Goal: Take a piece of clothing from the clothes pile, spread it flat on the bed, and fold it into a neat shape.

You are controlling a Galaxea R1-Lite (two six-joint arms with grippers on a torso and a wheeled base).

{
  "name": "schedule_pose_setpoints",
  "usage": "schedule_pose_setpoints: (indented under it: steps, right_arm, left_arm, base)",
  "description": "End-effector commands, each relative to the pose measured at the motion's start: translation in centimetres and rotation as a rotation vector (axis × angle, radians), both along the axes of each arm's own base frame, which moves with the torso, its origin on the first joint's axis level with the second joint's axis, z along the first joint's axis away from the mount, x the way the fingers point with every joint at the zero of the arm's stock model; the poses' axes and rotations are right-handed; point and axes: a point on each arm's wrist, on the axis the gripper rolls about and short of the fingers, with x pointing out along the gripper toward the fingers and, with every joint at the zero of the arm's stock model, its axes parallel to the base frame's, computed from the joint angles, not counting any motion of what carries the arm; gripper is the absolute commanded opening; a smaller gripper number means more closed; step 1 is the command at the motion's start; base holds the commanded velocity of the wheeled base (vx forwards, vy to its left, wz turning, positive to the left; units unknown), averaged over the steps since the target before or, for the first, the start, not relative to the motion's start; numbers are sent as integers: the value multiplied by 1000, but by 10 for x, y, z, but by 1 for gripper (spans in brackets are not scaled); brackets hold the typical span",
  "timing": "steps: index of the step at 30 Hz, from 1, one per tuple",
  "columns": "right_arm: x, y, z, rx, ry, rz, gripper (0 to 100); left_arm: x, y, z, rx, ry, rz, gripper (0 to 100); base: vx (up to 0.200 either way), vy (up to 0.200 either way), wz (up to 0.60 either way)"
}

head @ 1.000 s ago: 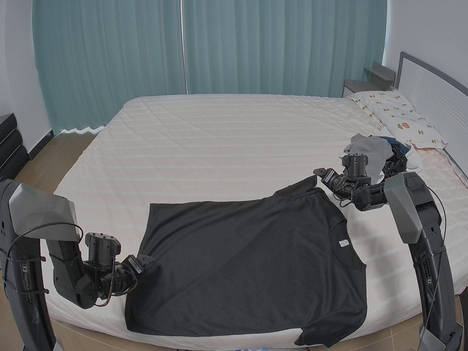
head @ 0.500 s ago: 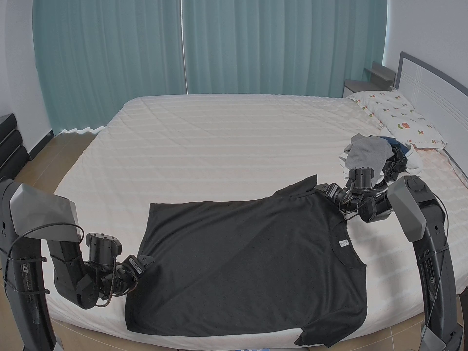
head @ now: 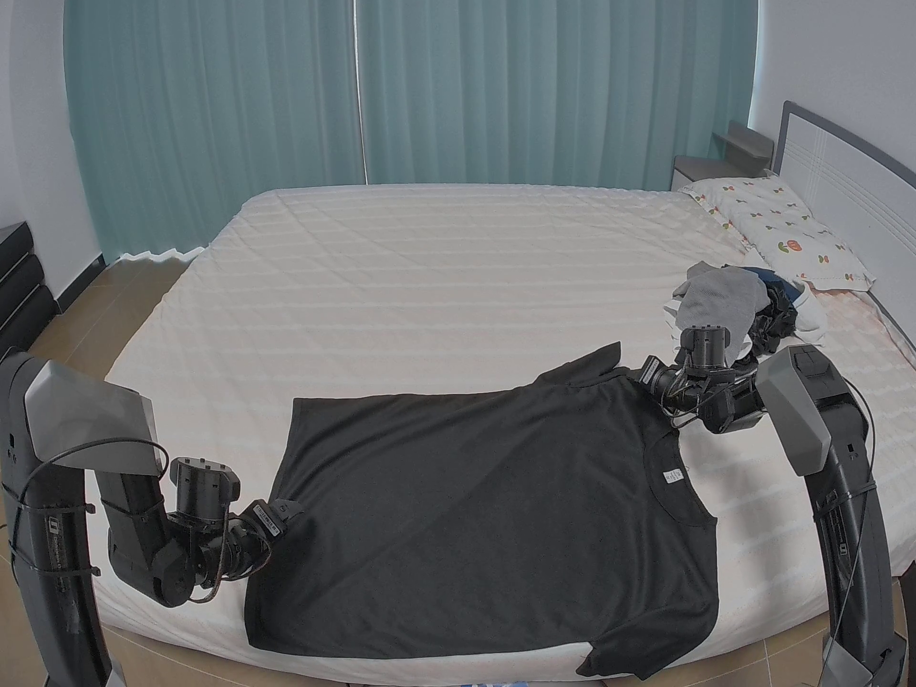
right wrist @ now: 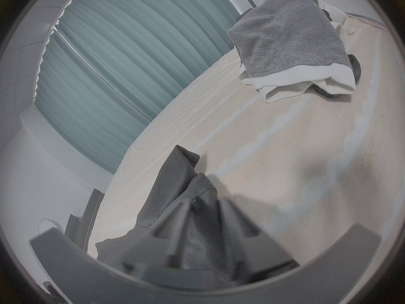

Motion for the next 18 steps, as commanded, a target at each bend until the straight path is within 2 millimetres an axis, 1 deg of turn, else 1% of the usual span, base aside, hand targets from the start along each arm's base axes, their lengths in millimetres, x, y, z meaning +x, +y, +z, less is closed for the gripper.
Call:
schedule_pose_setpoints:
  steps: [1,2,4,5,6,10,14,16,18]
  right_arm:
    - [0,-6,4,0,-11,-13,0]
    - [0,-6,4,0,-11,-13,0]
    - [1,-6,16,3,-36,-18,0]
    - [1,-6,16,3,-36,-18,0]
    - [1,-6,25,6,-53,-21,0]
    - [0,-6,38,27,-70,-30,0]
    - [-1,-7,39,24,-68,-34,0]
    - [-4,-8,30,15,-39,-34,0]
    - [-5,-8,26,4,-45,-29,0]
  left_arm:
    - [0,0,-1,1,5,0,100]
    - [0,0,-1,1,5,0,100]
    - [0,0,-1,1,5,0,100]
    - [0,0,-1,1,5,0,100]
    - [0,0,-1,0,2,0,100]
    - [0,0,-1,0,2,0,100]
    - [0,0,-1,0,2,0,100]
    - [0,0,-1,0,2,0,100]
    - [0,0,-1,1,5,0,100]
  base:
    - [0,0,0]
    - [0,0,0]
    - [0,0,0]
    - [0,0,0]
    - [0,0,0]
    - [0,0,0]
    - [0,0,0]
    - [0,0,0]
    - [0,0,0]
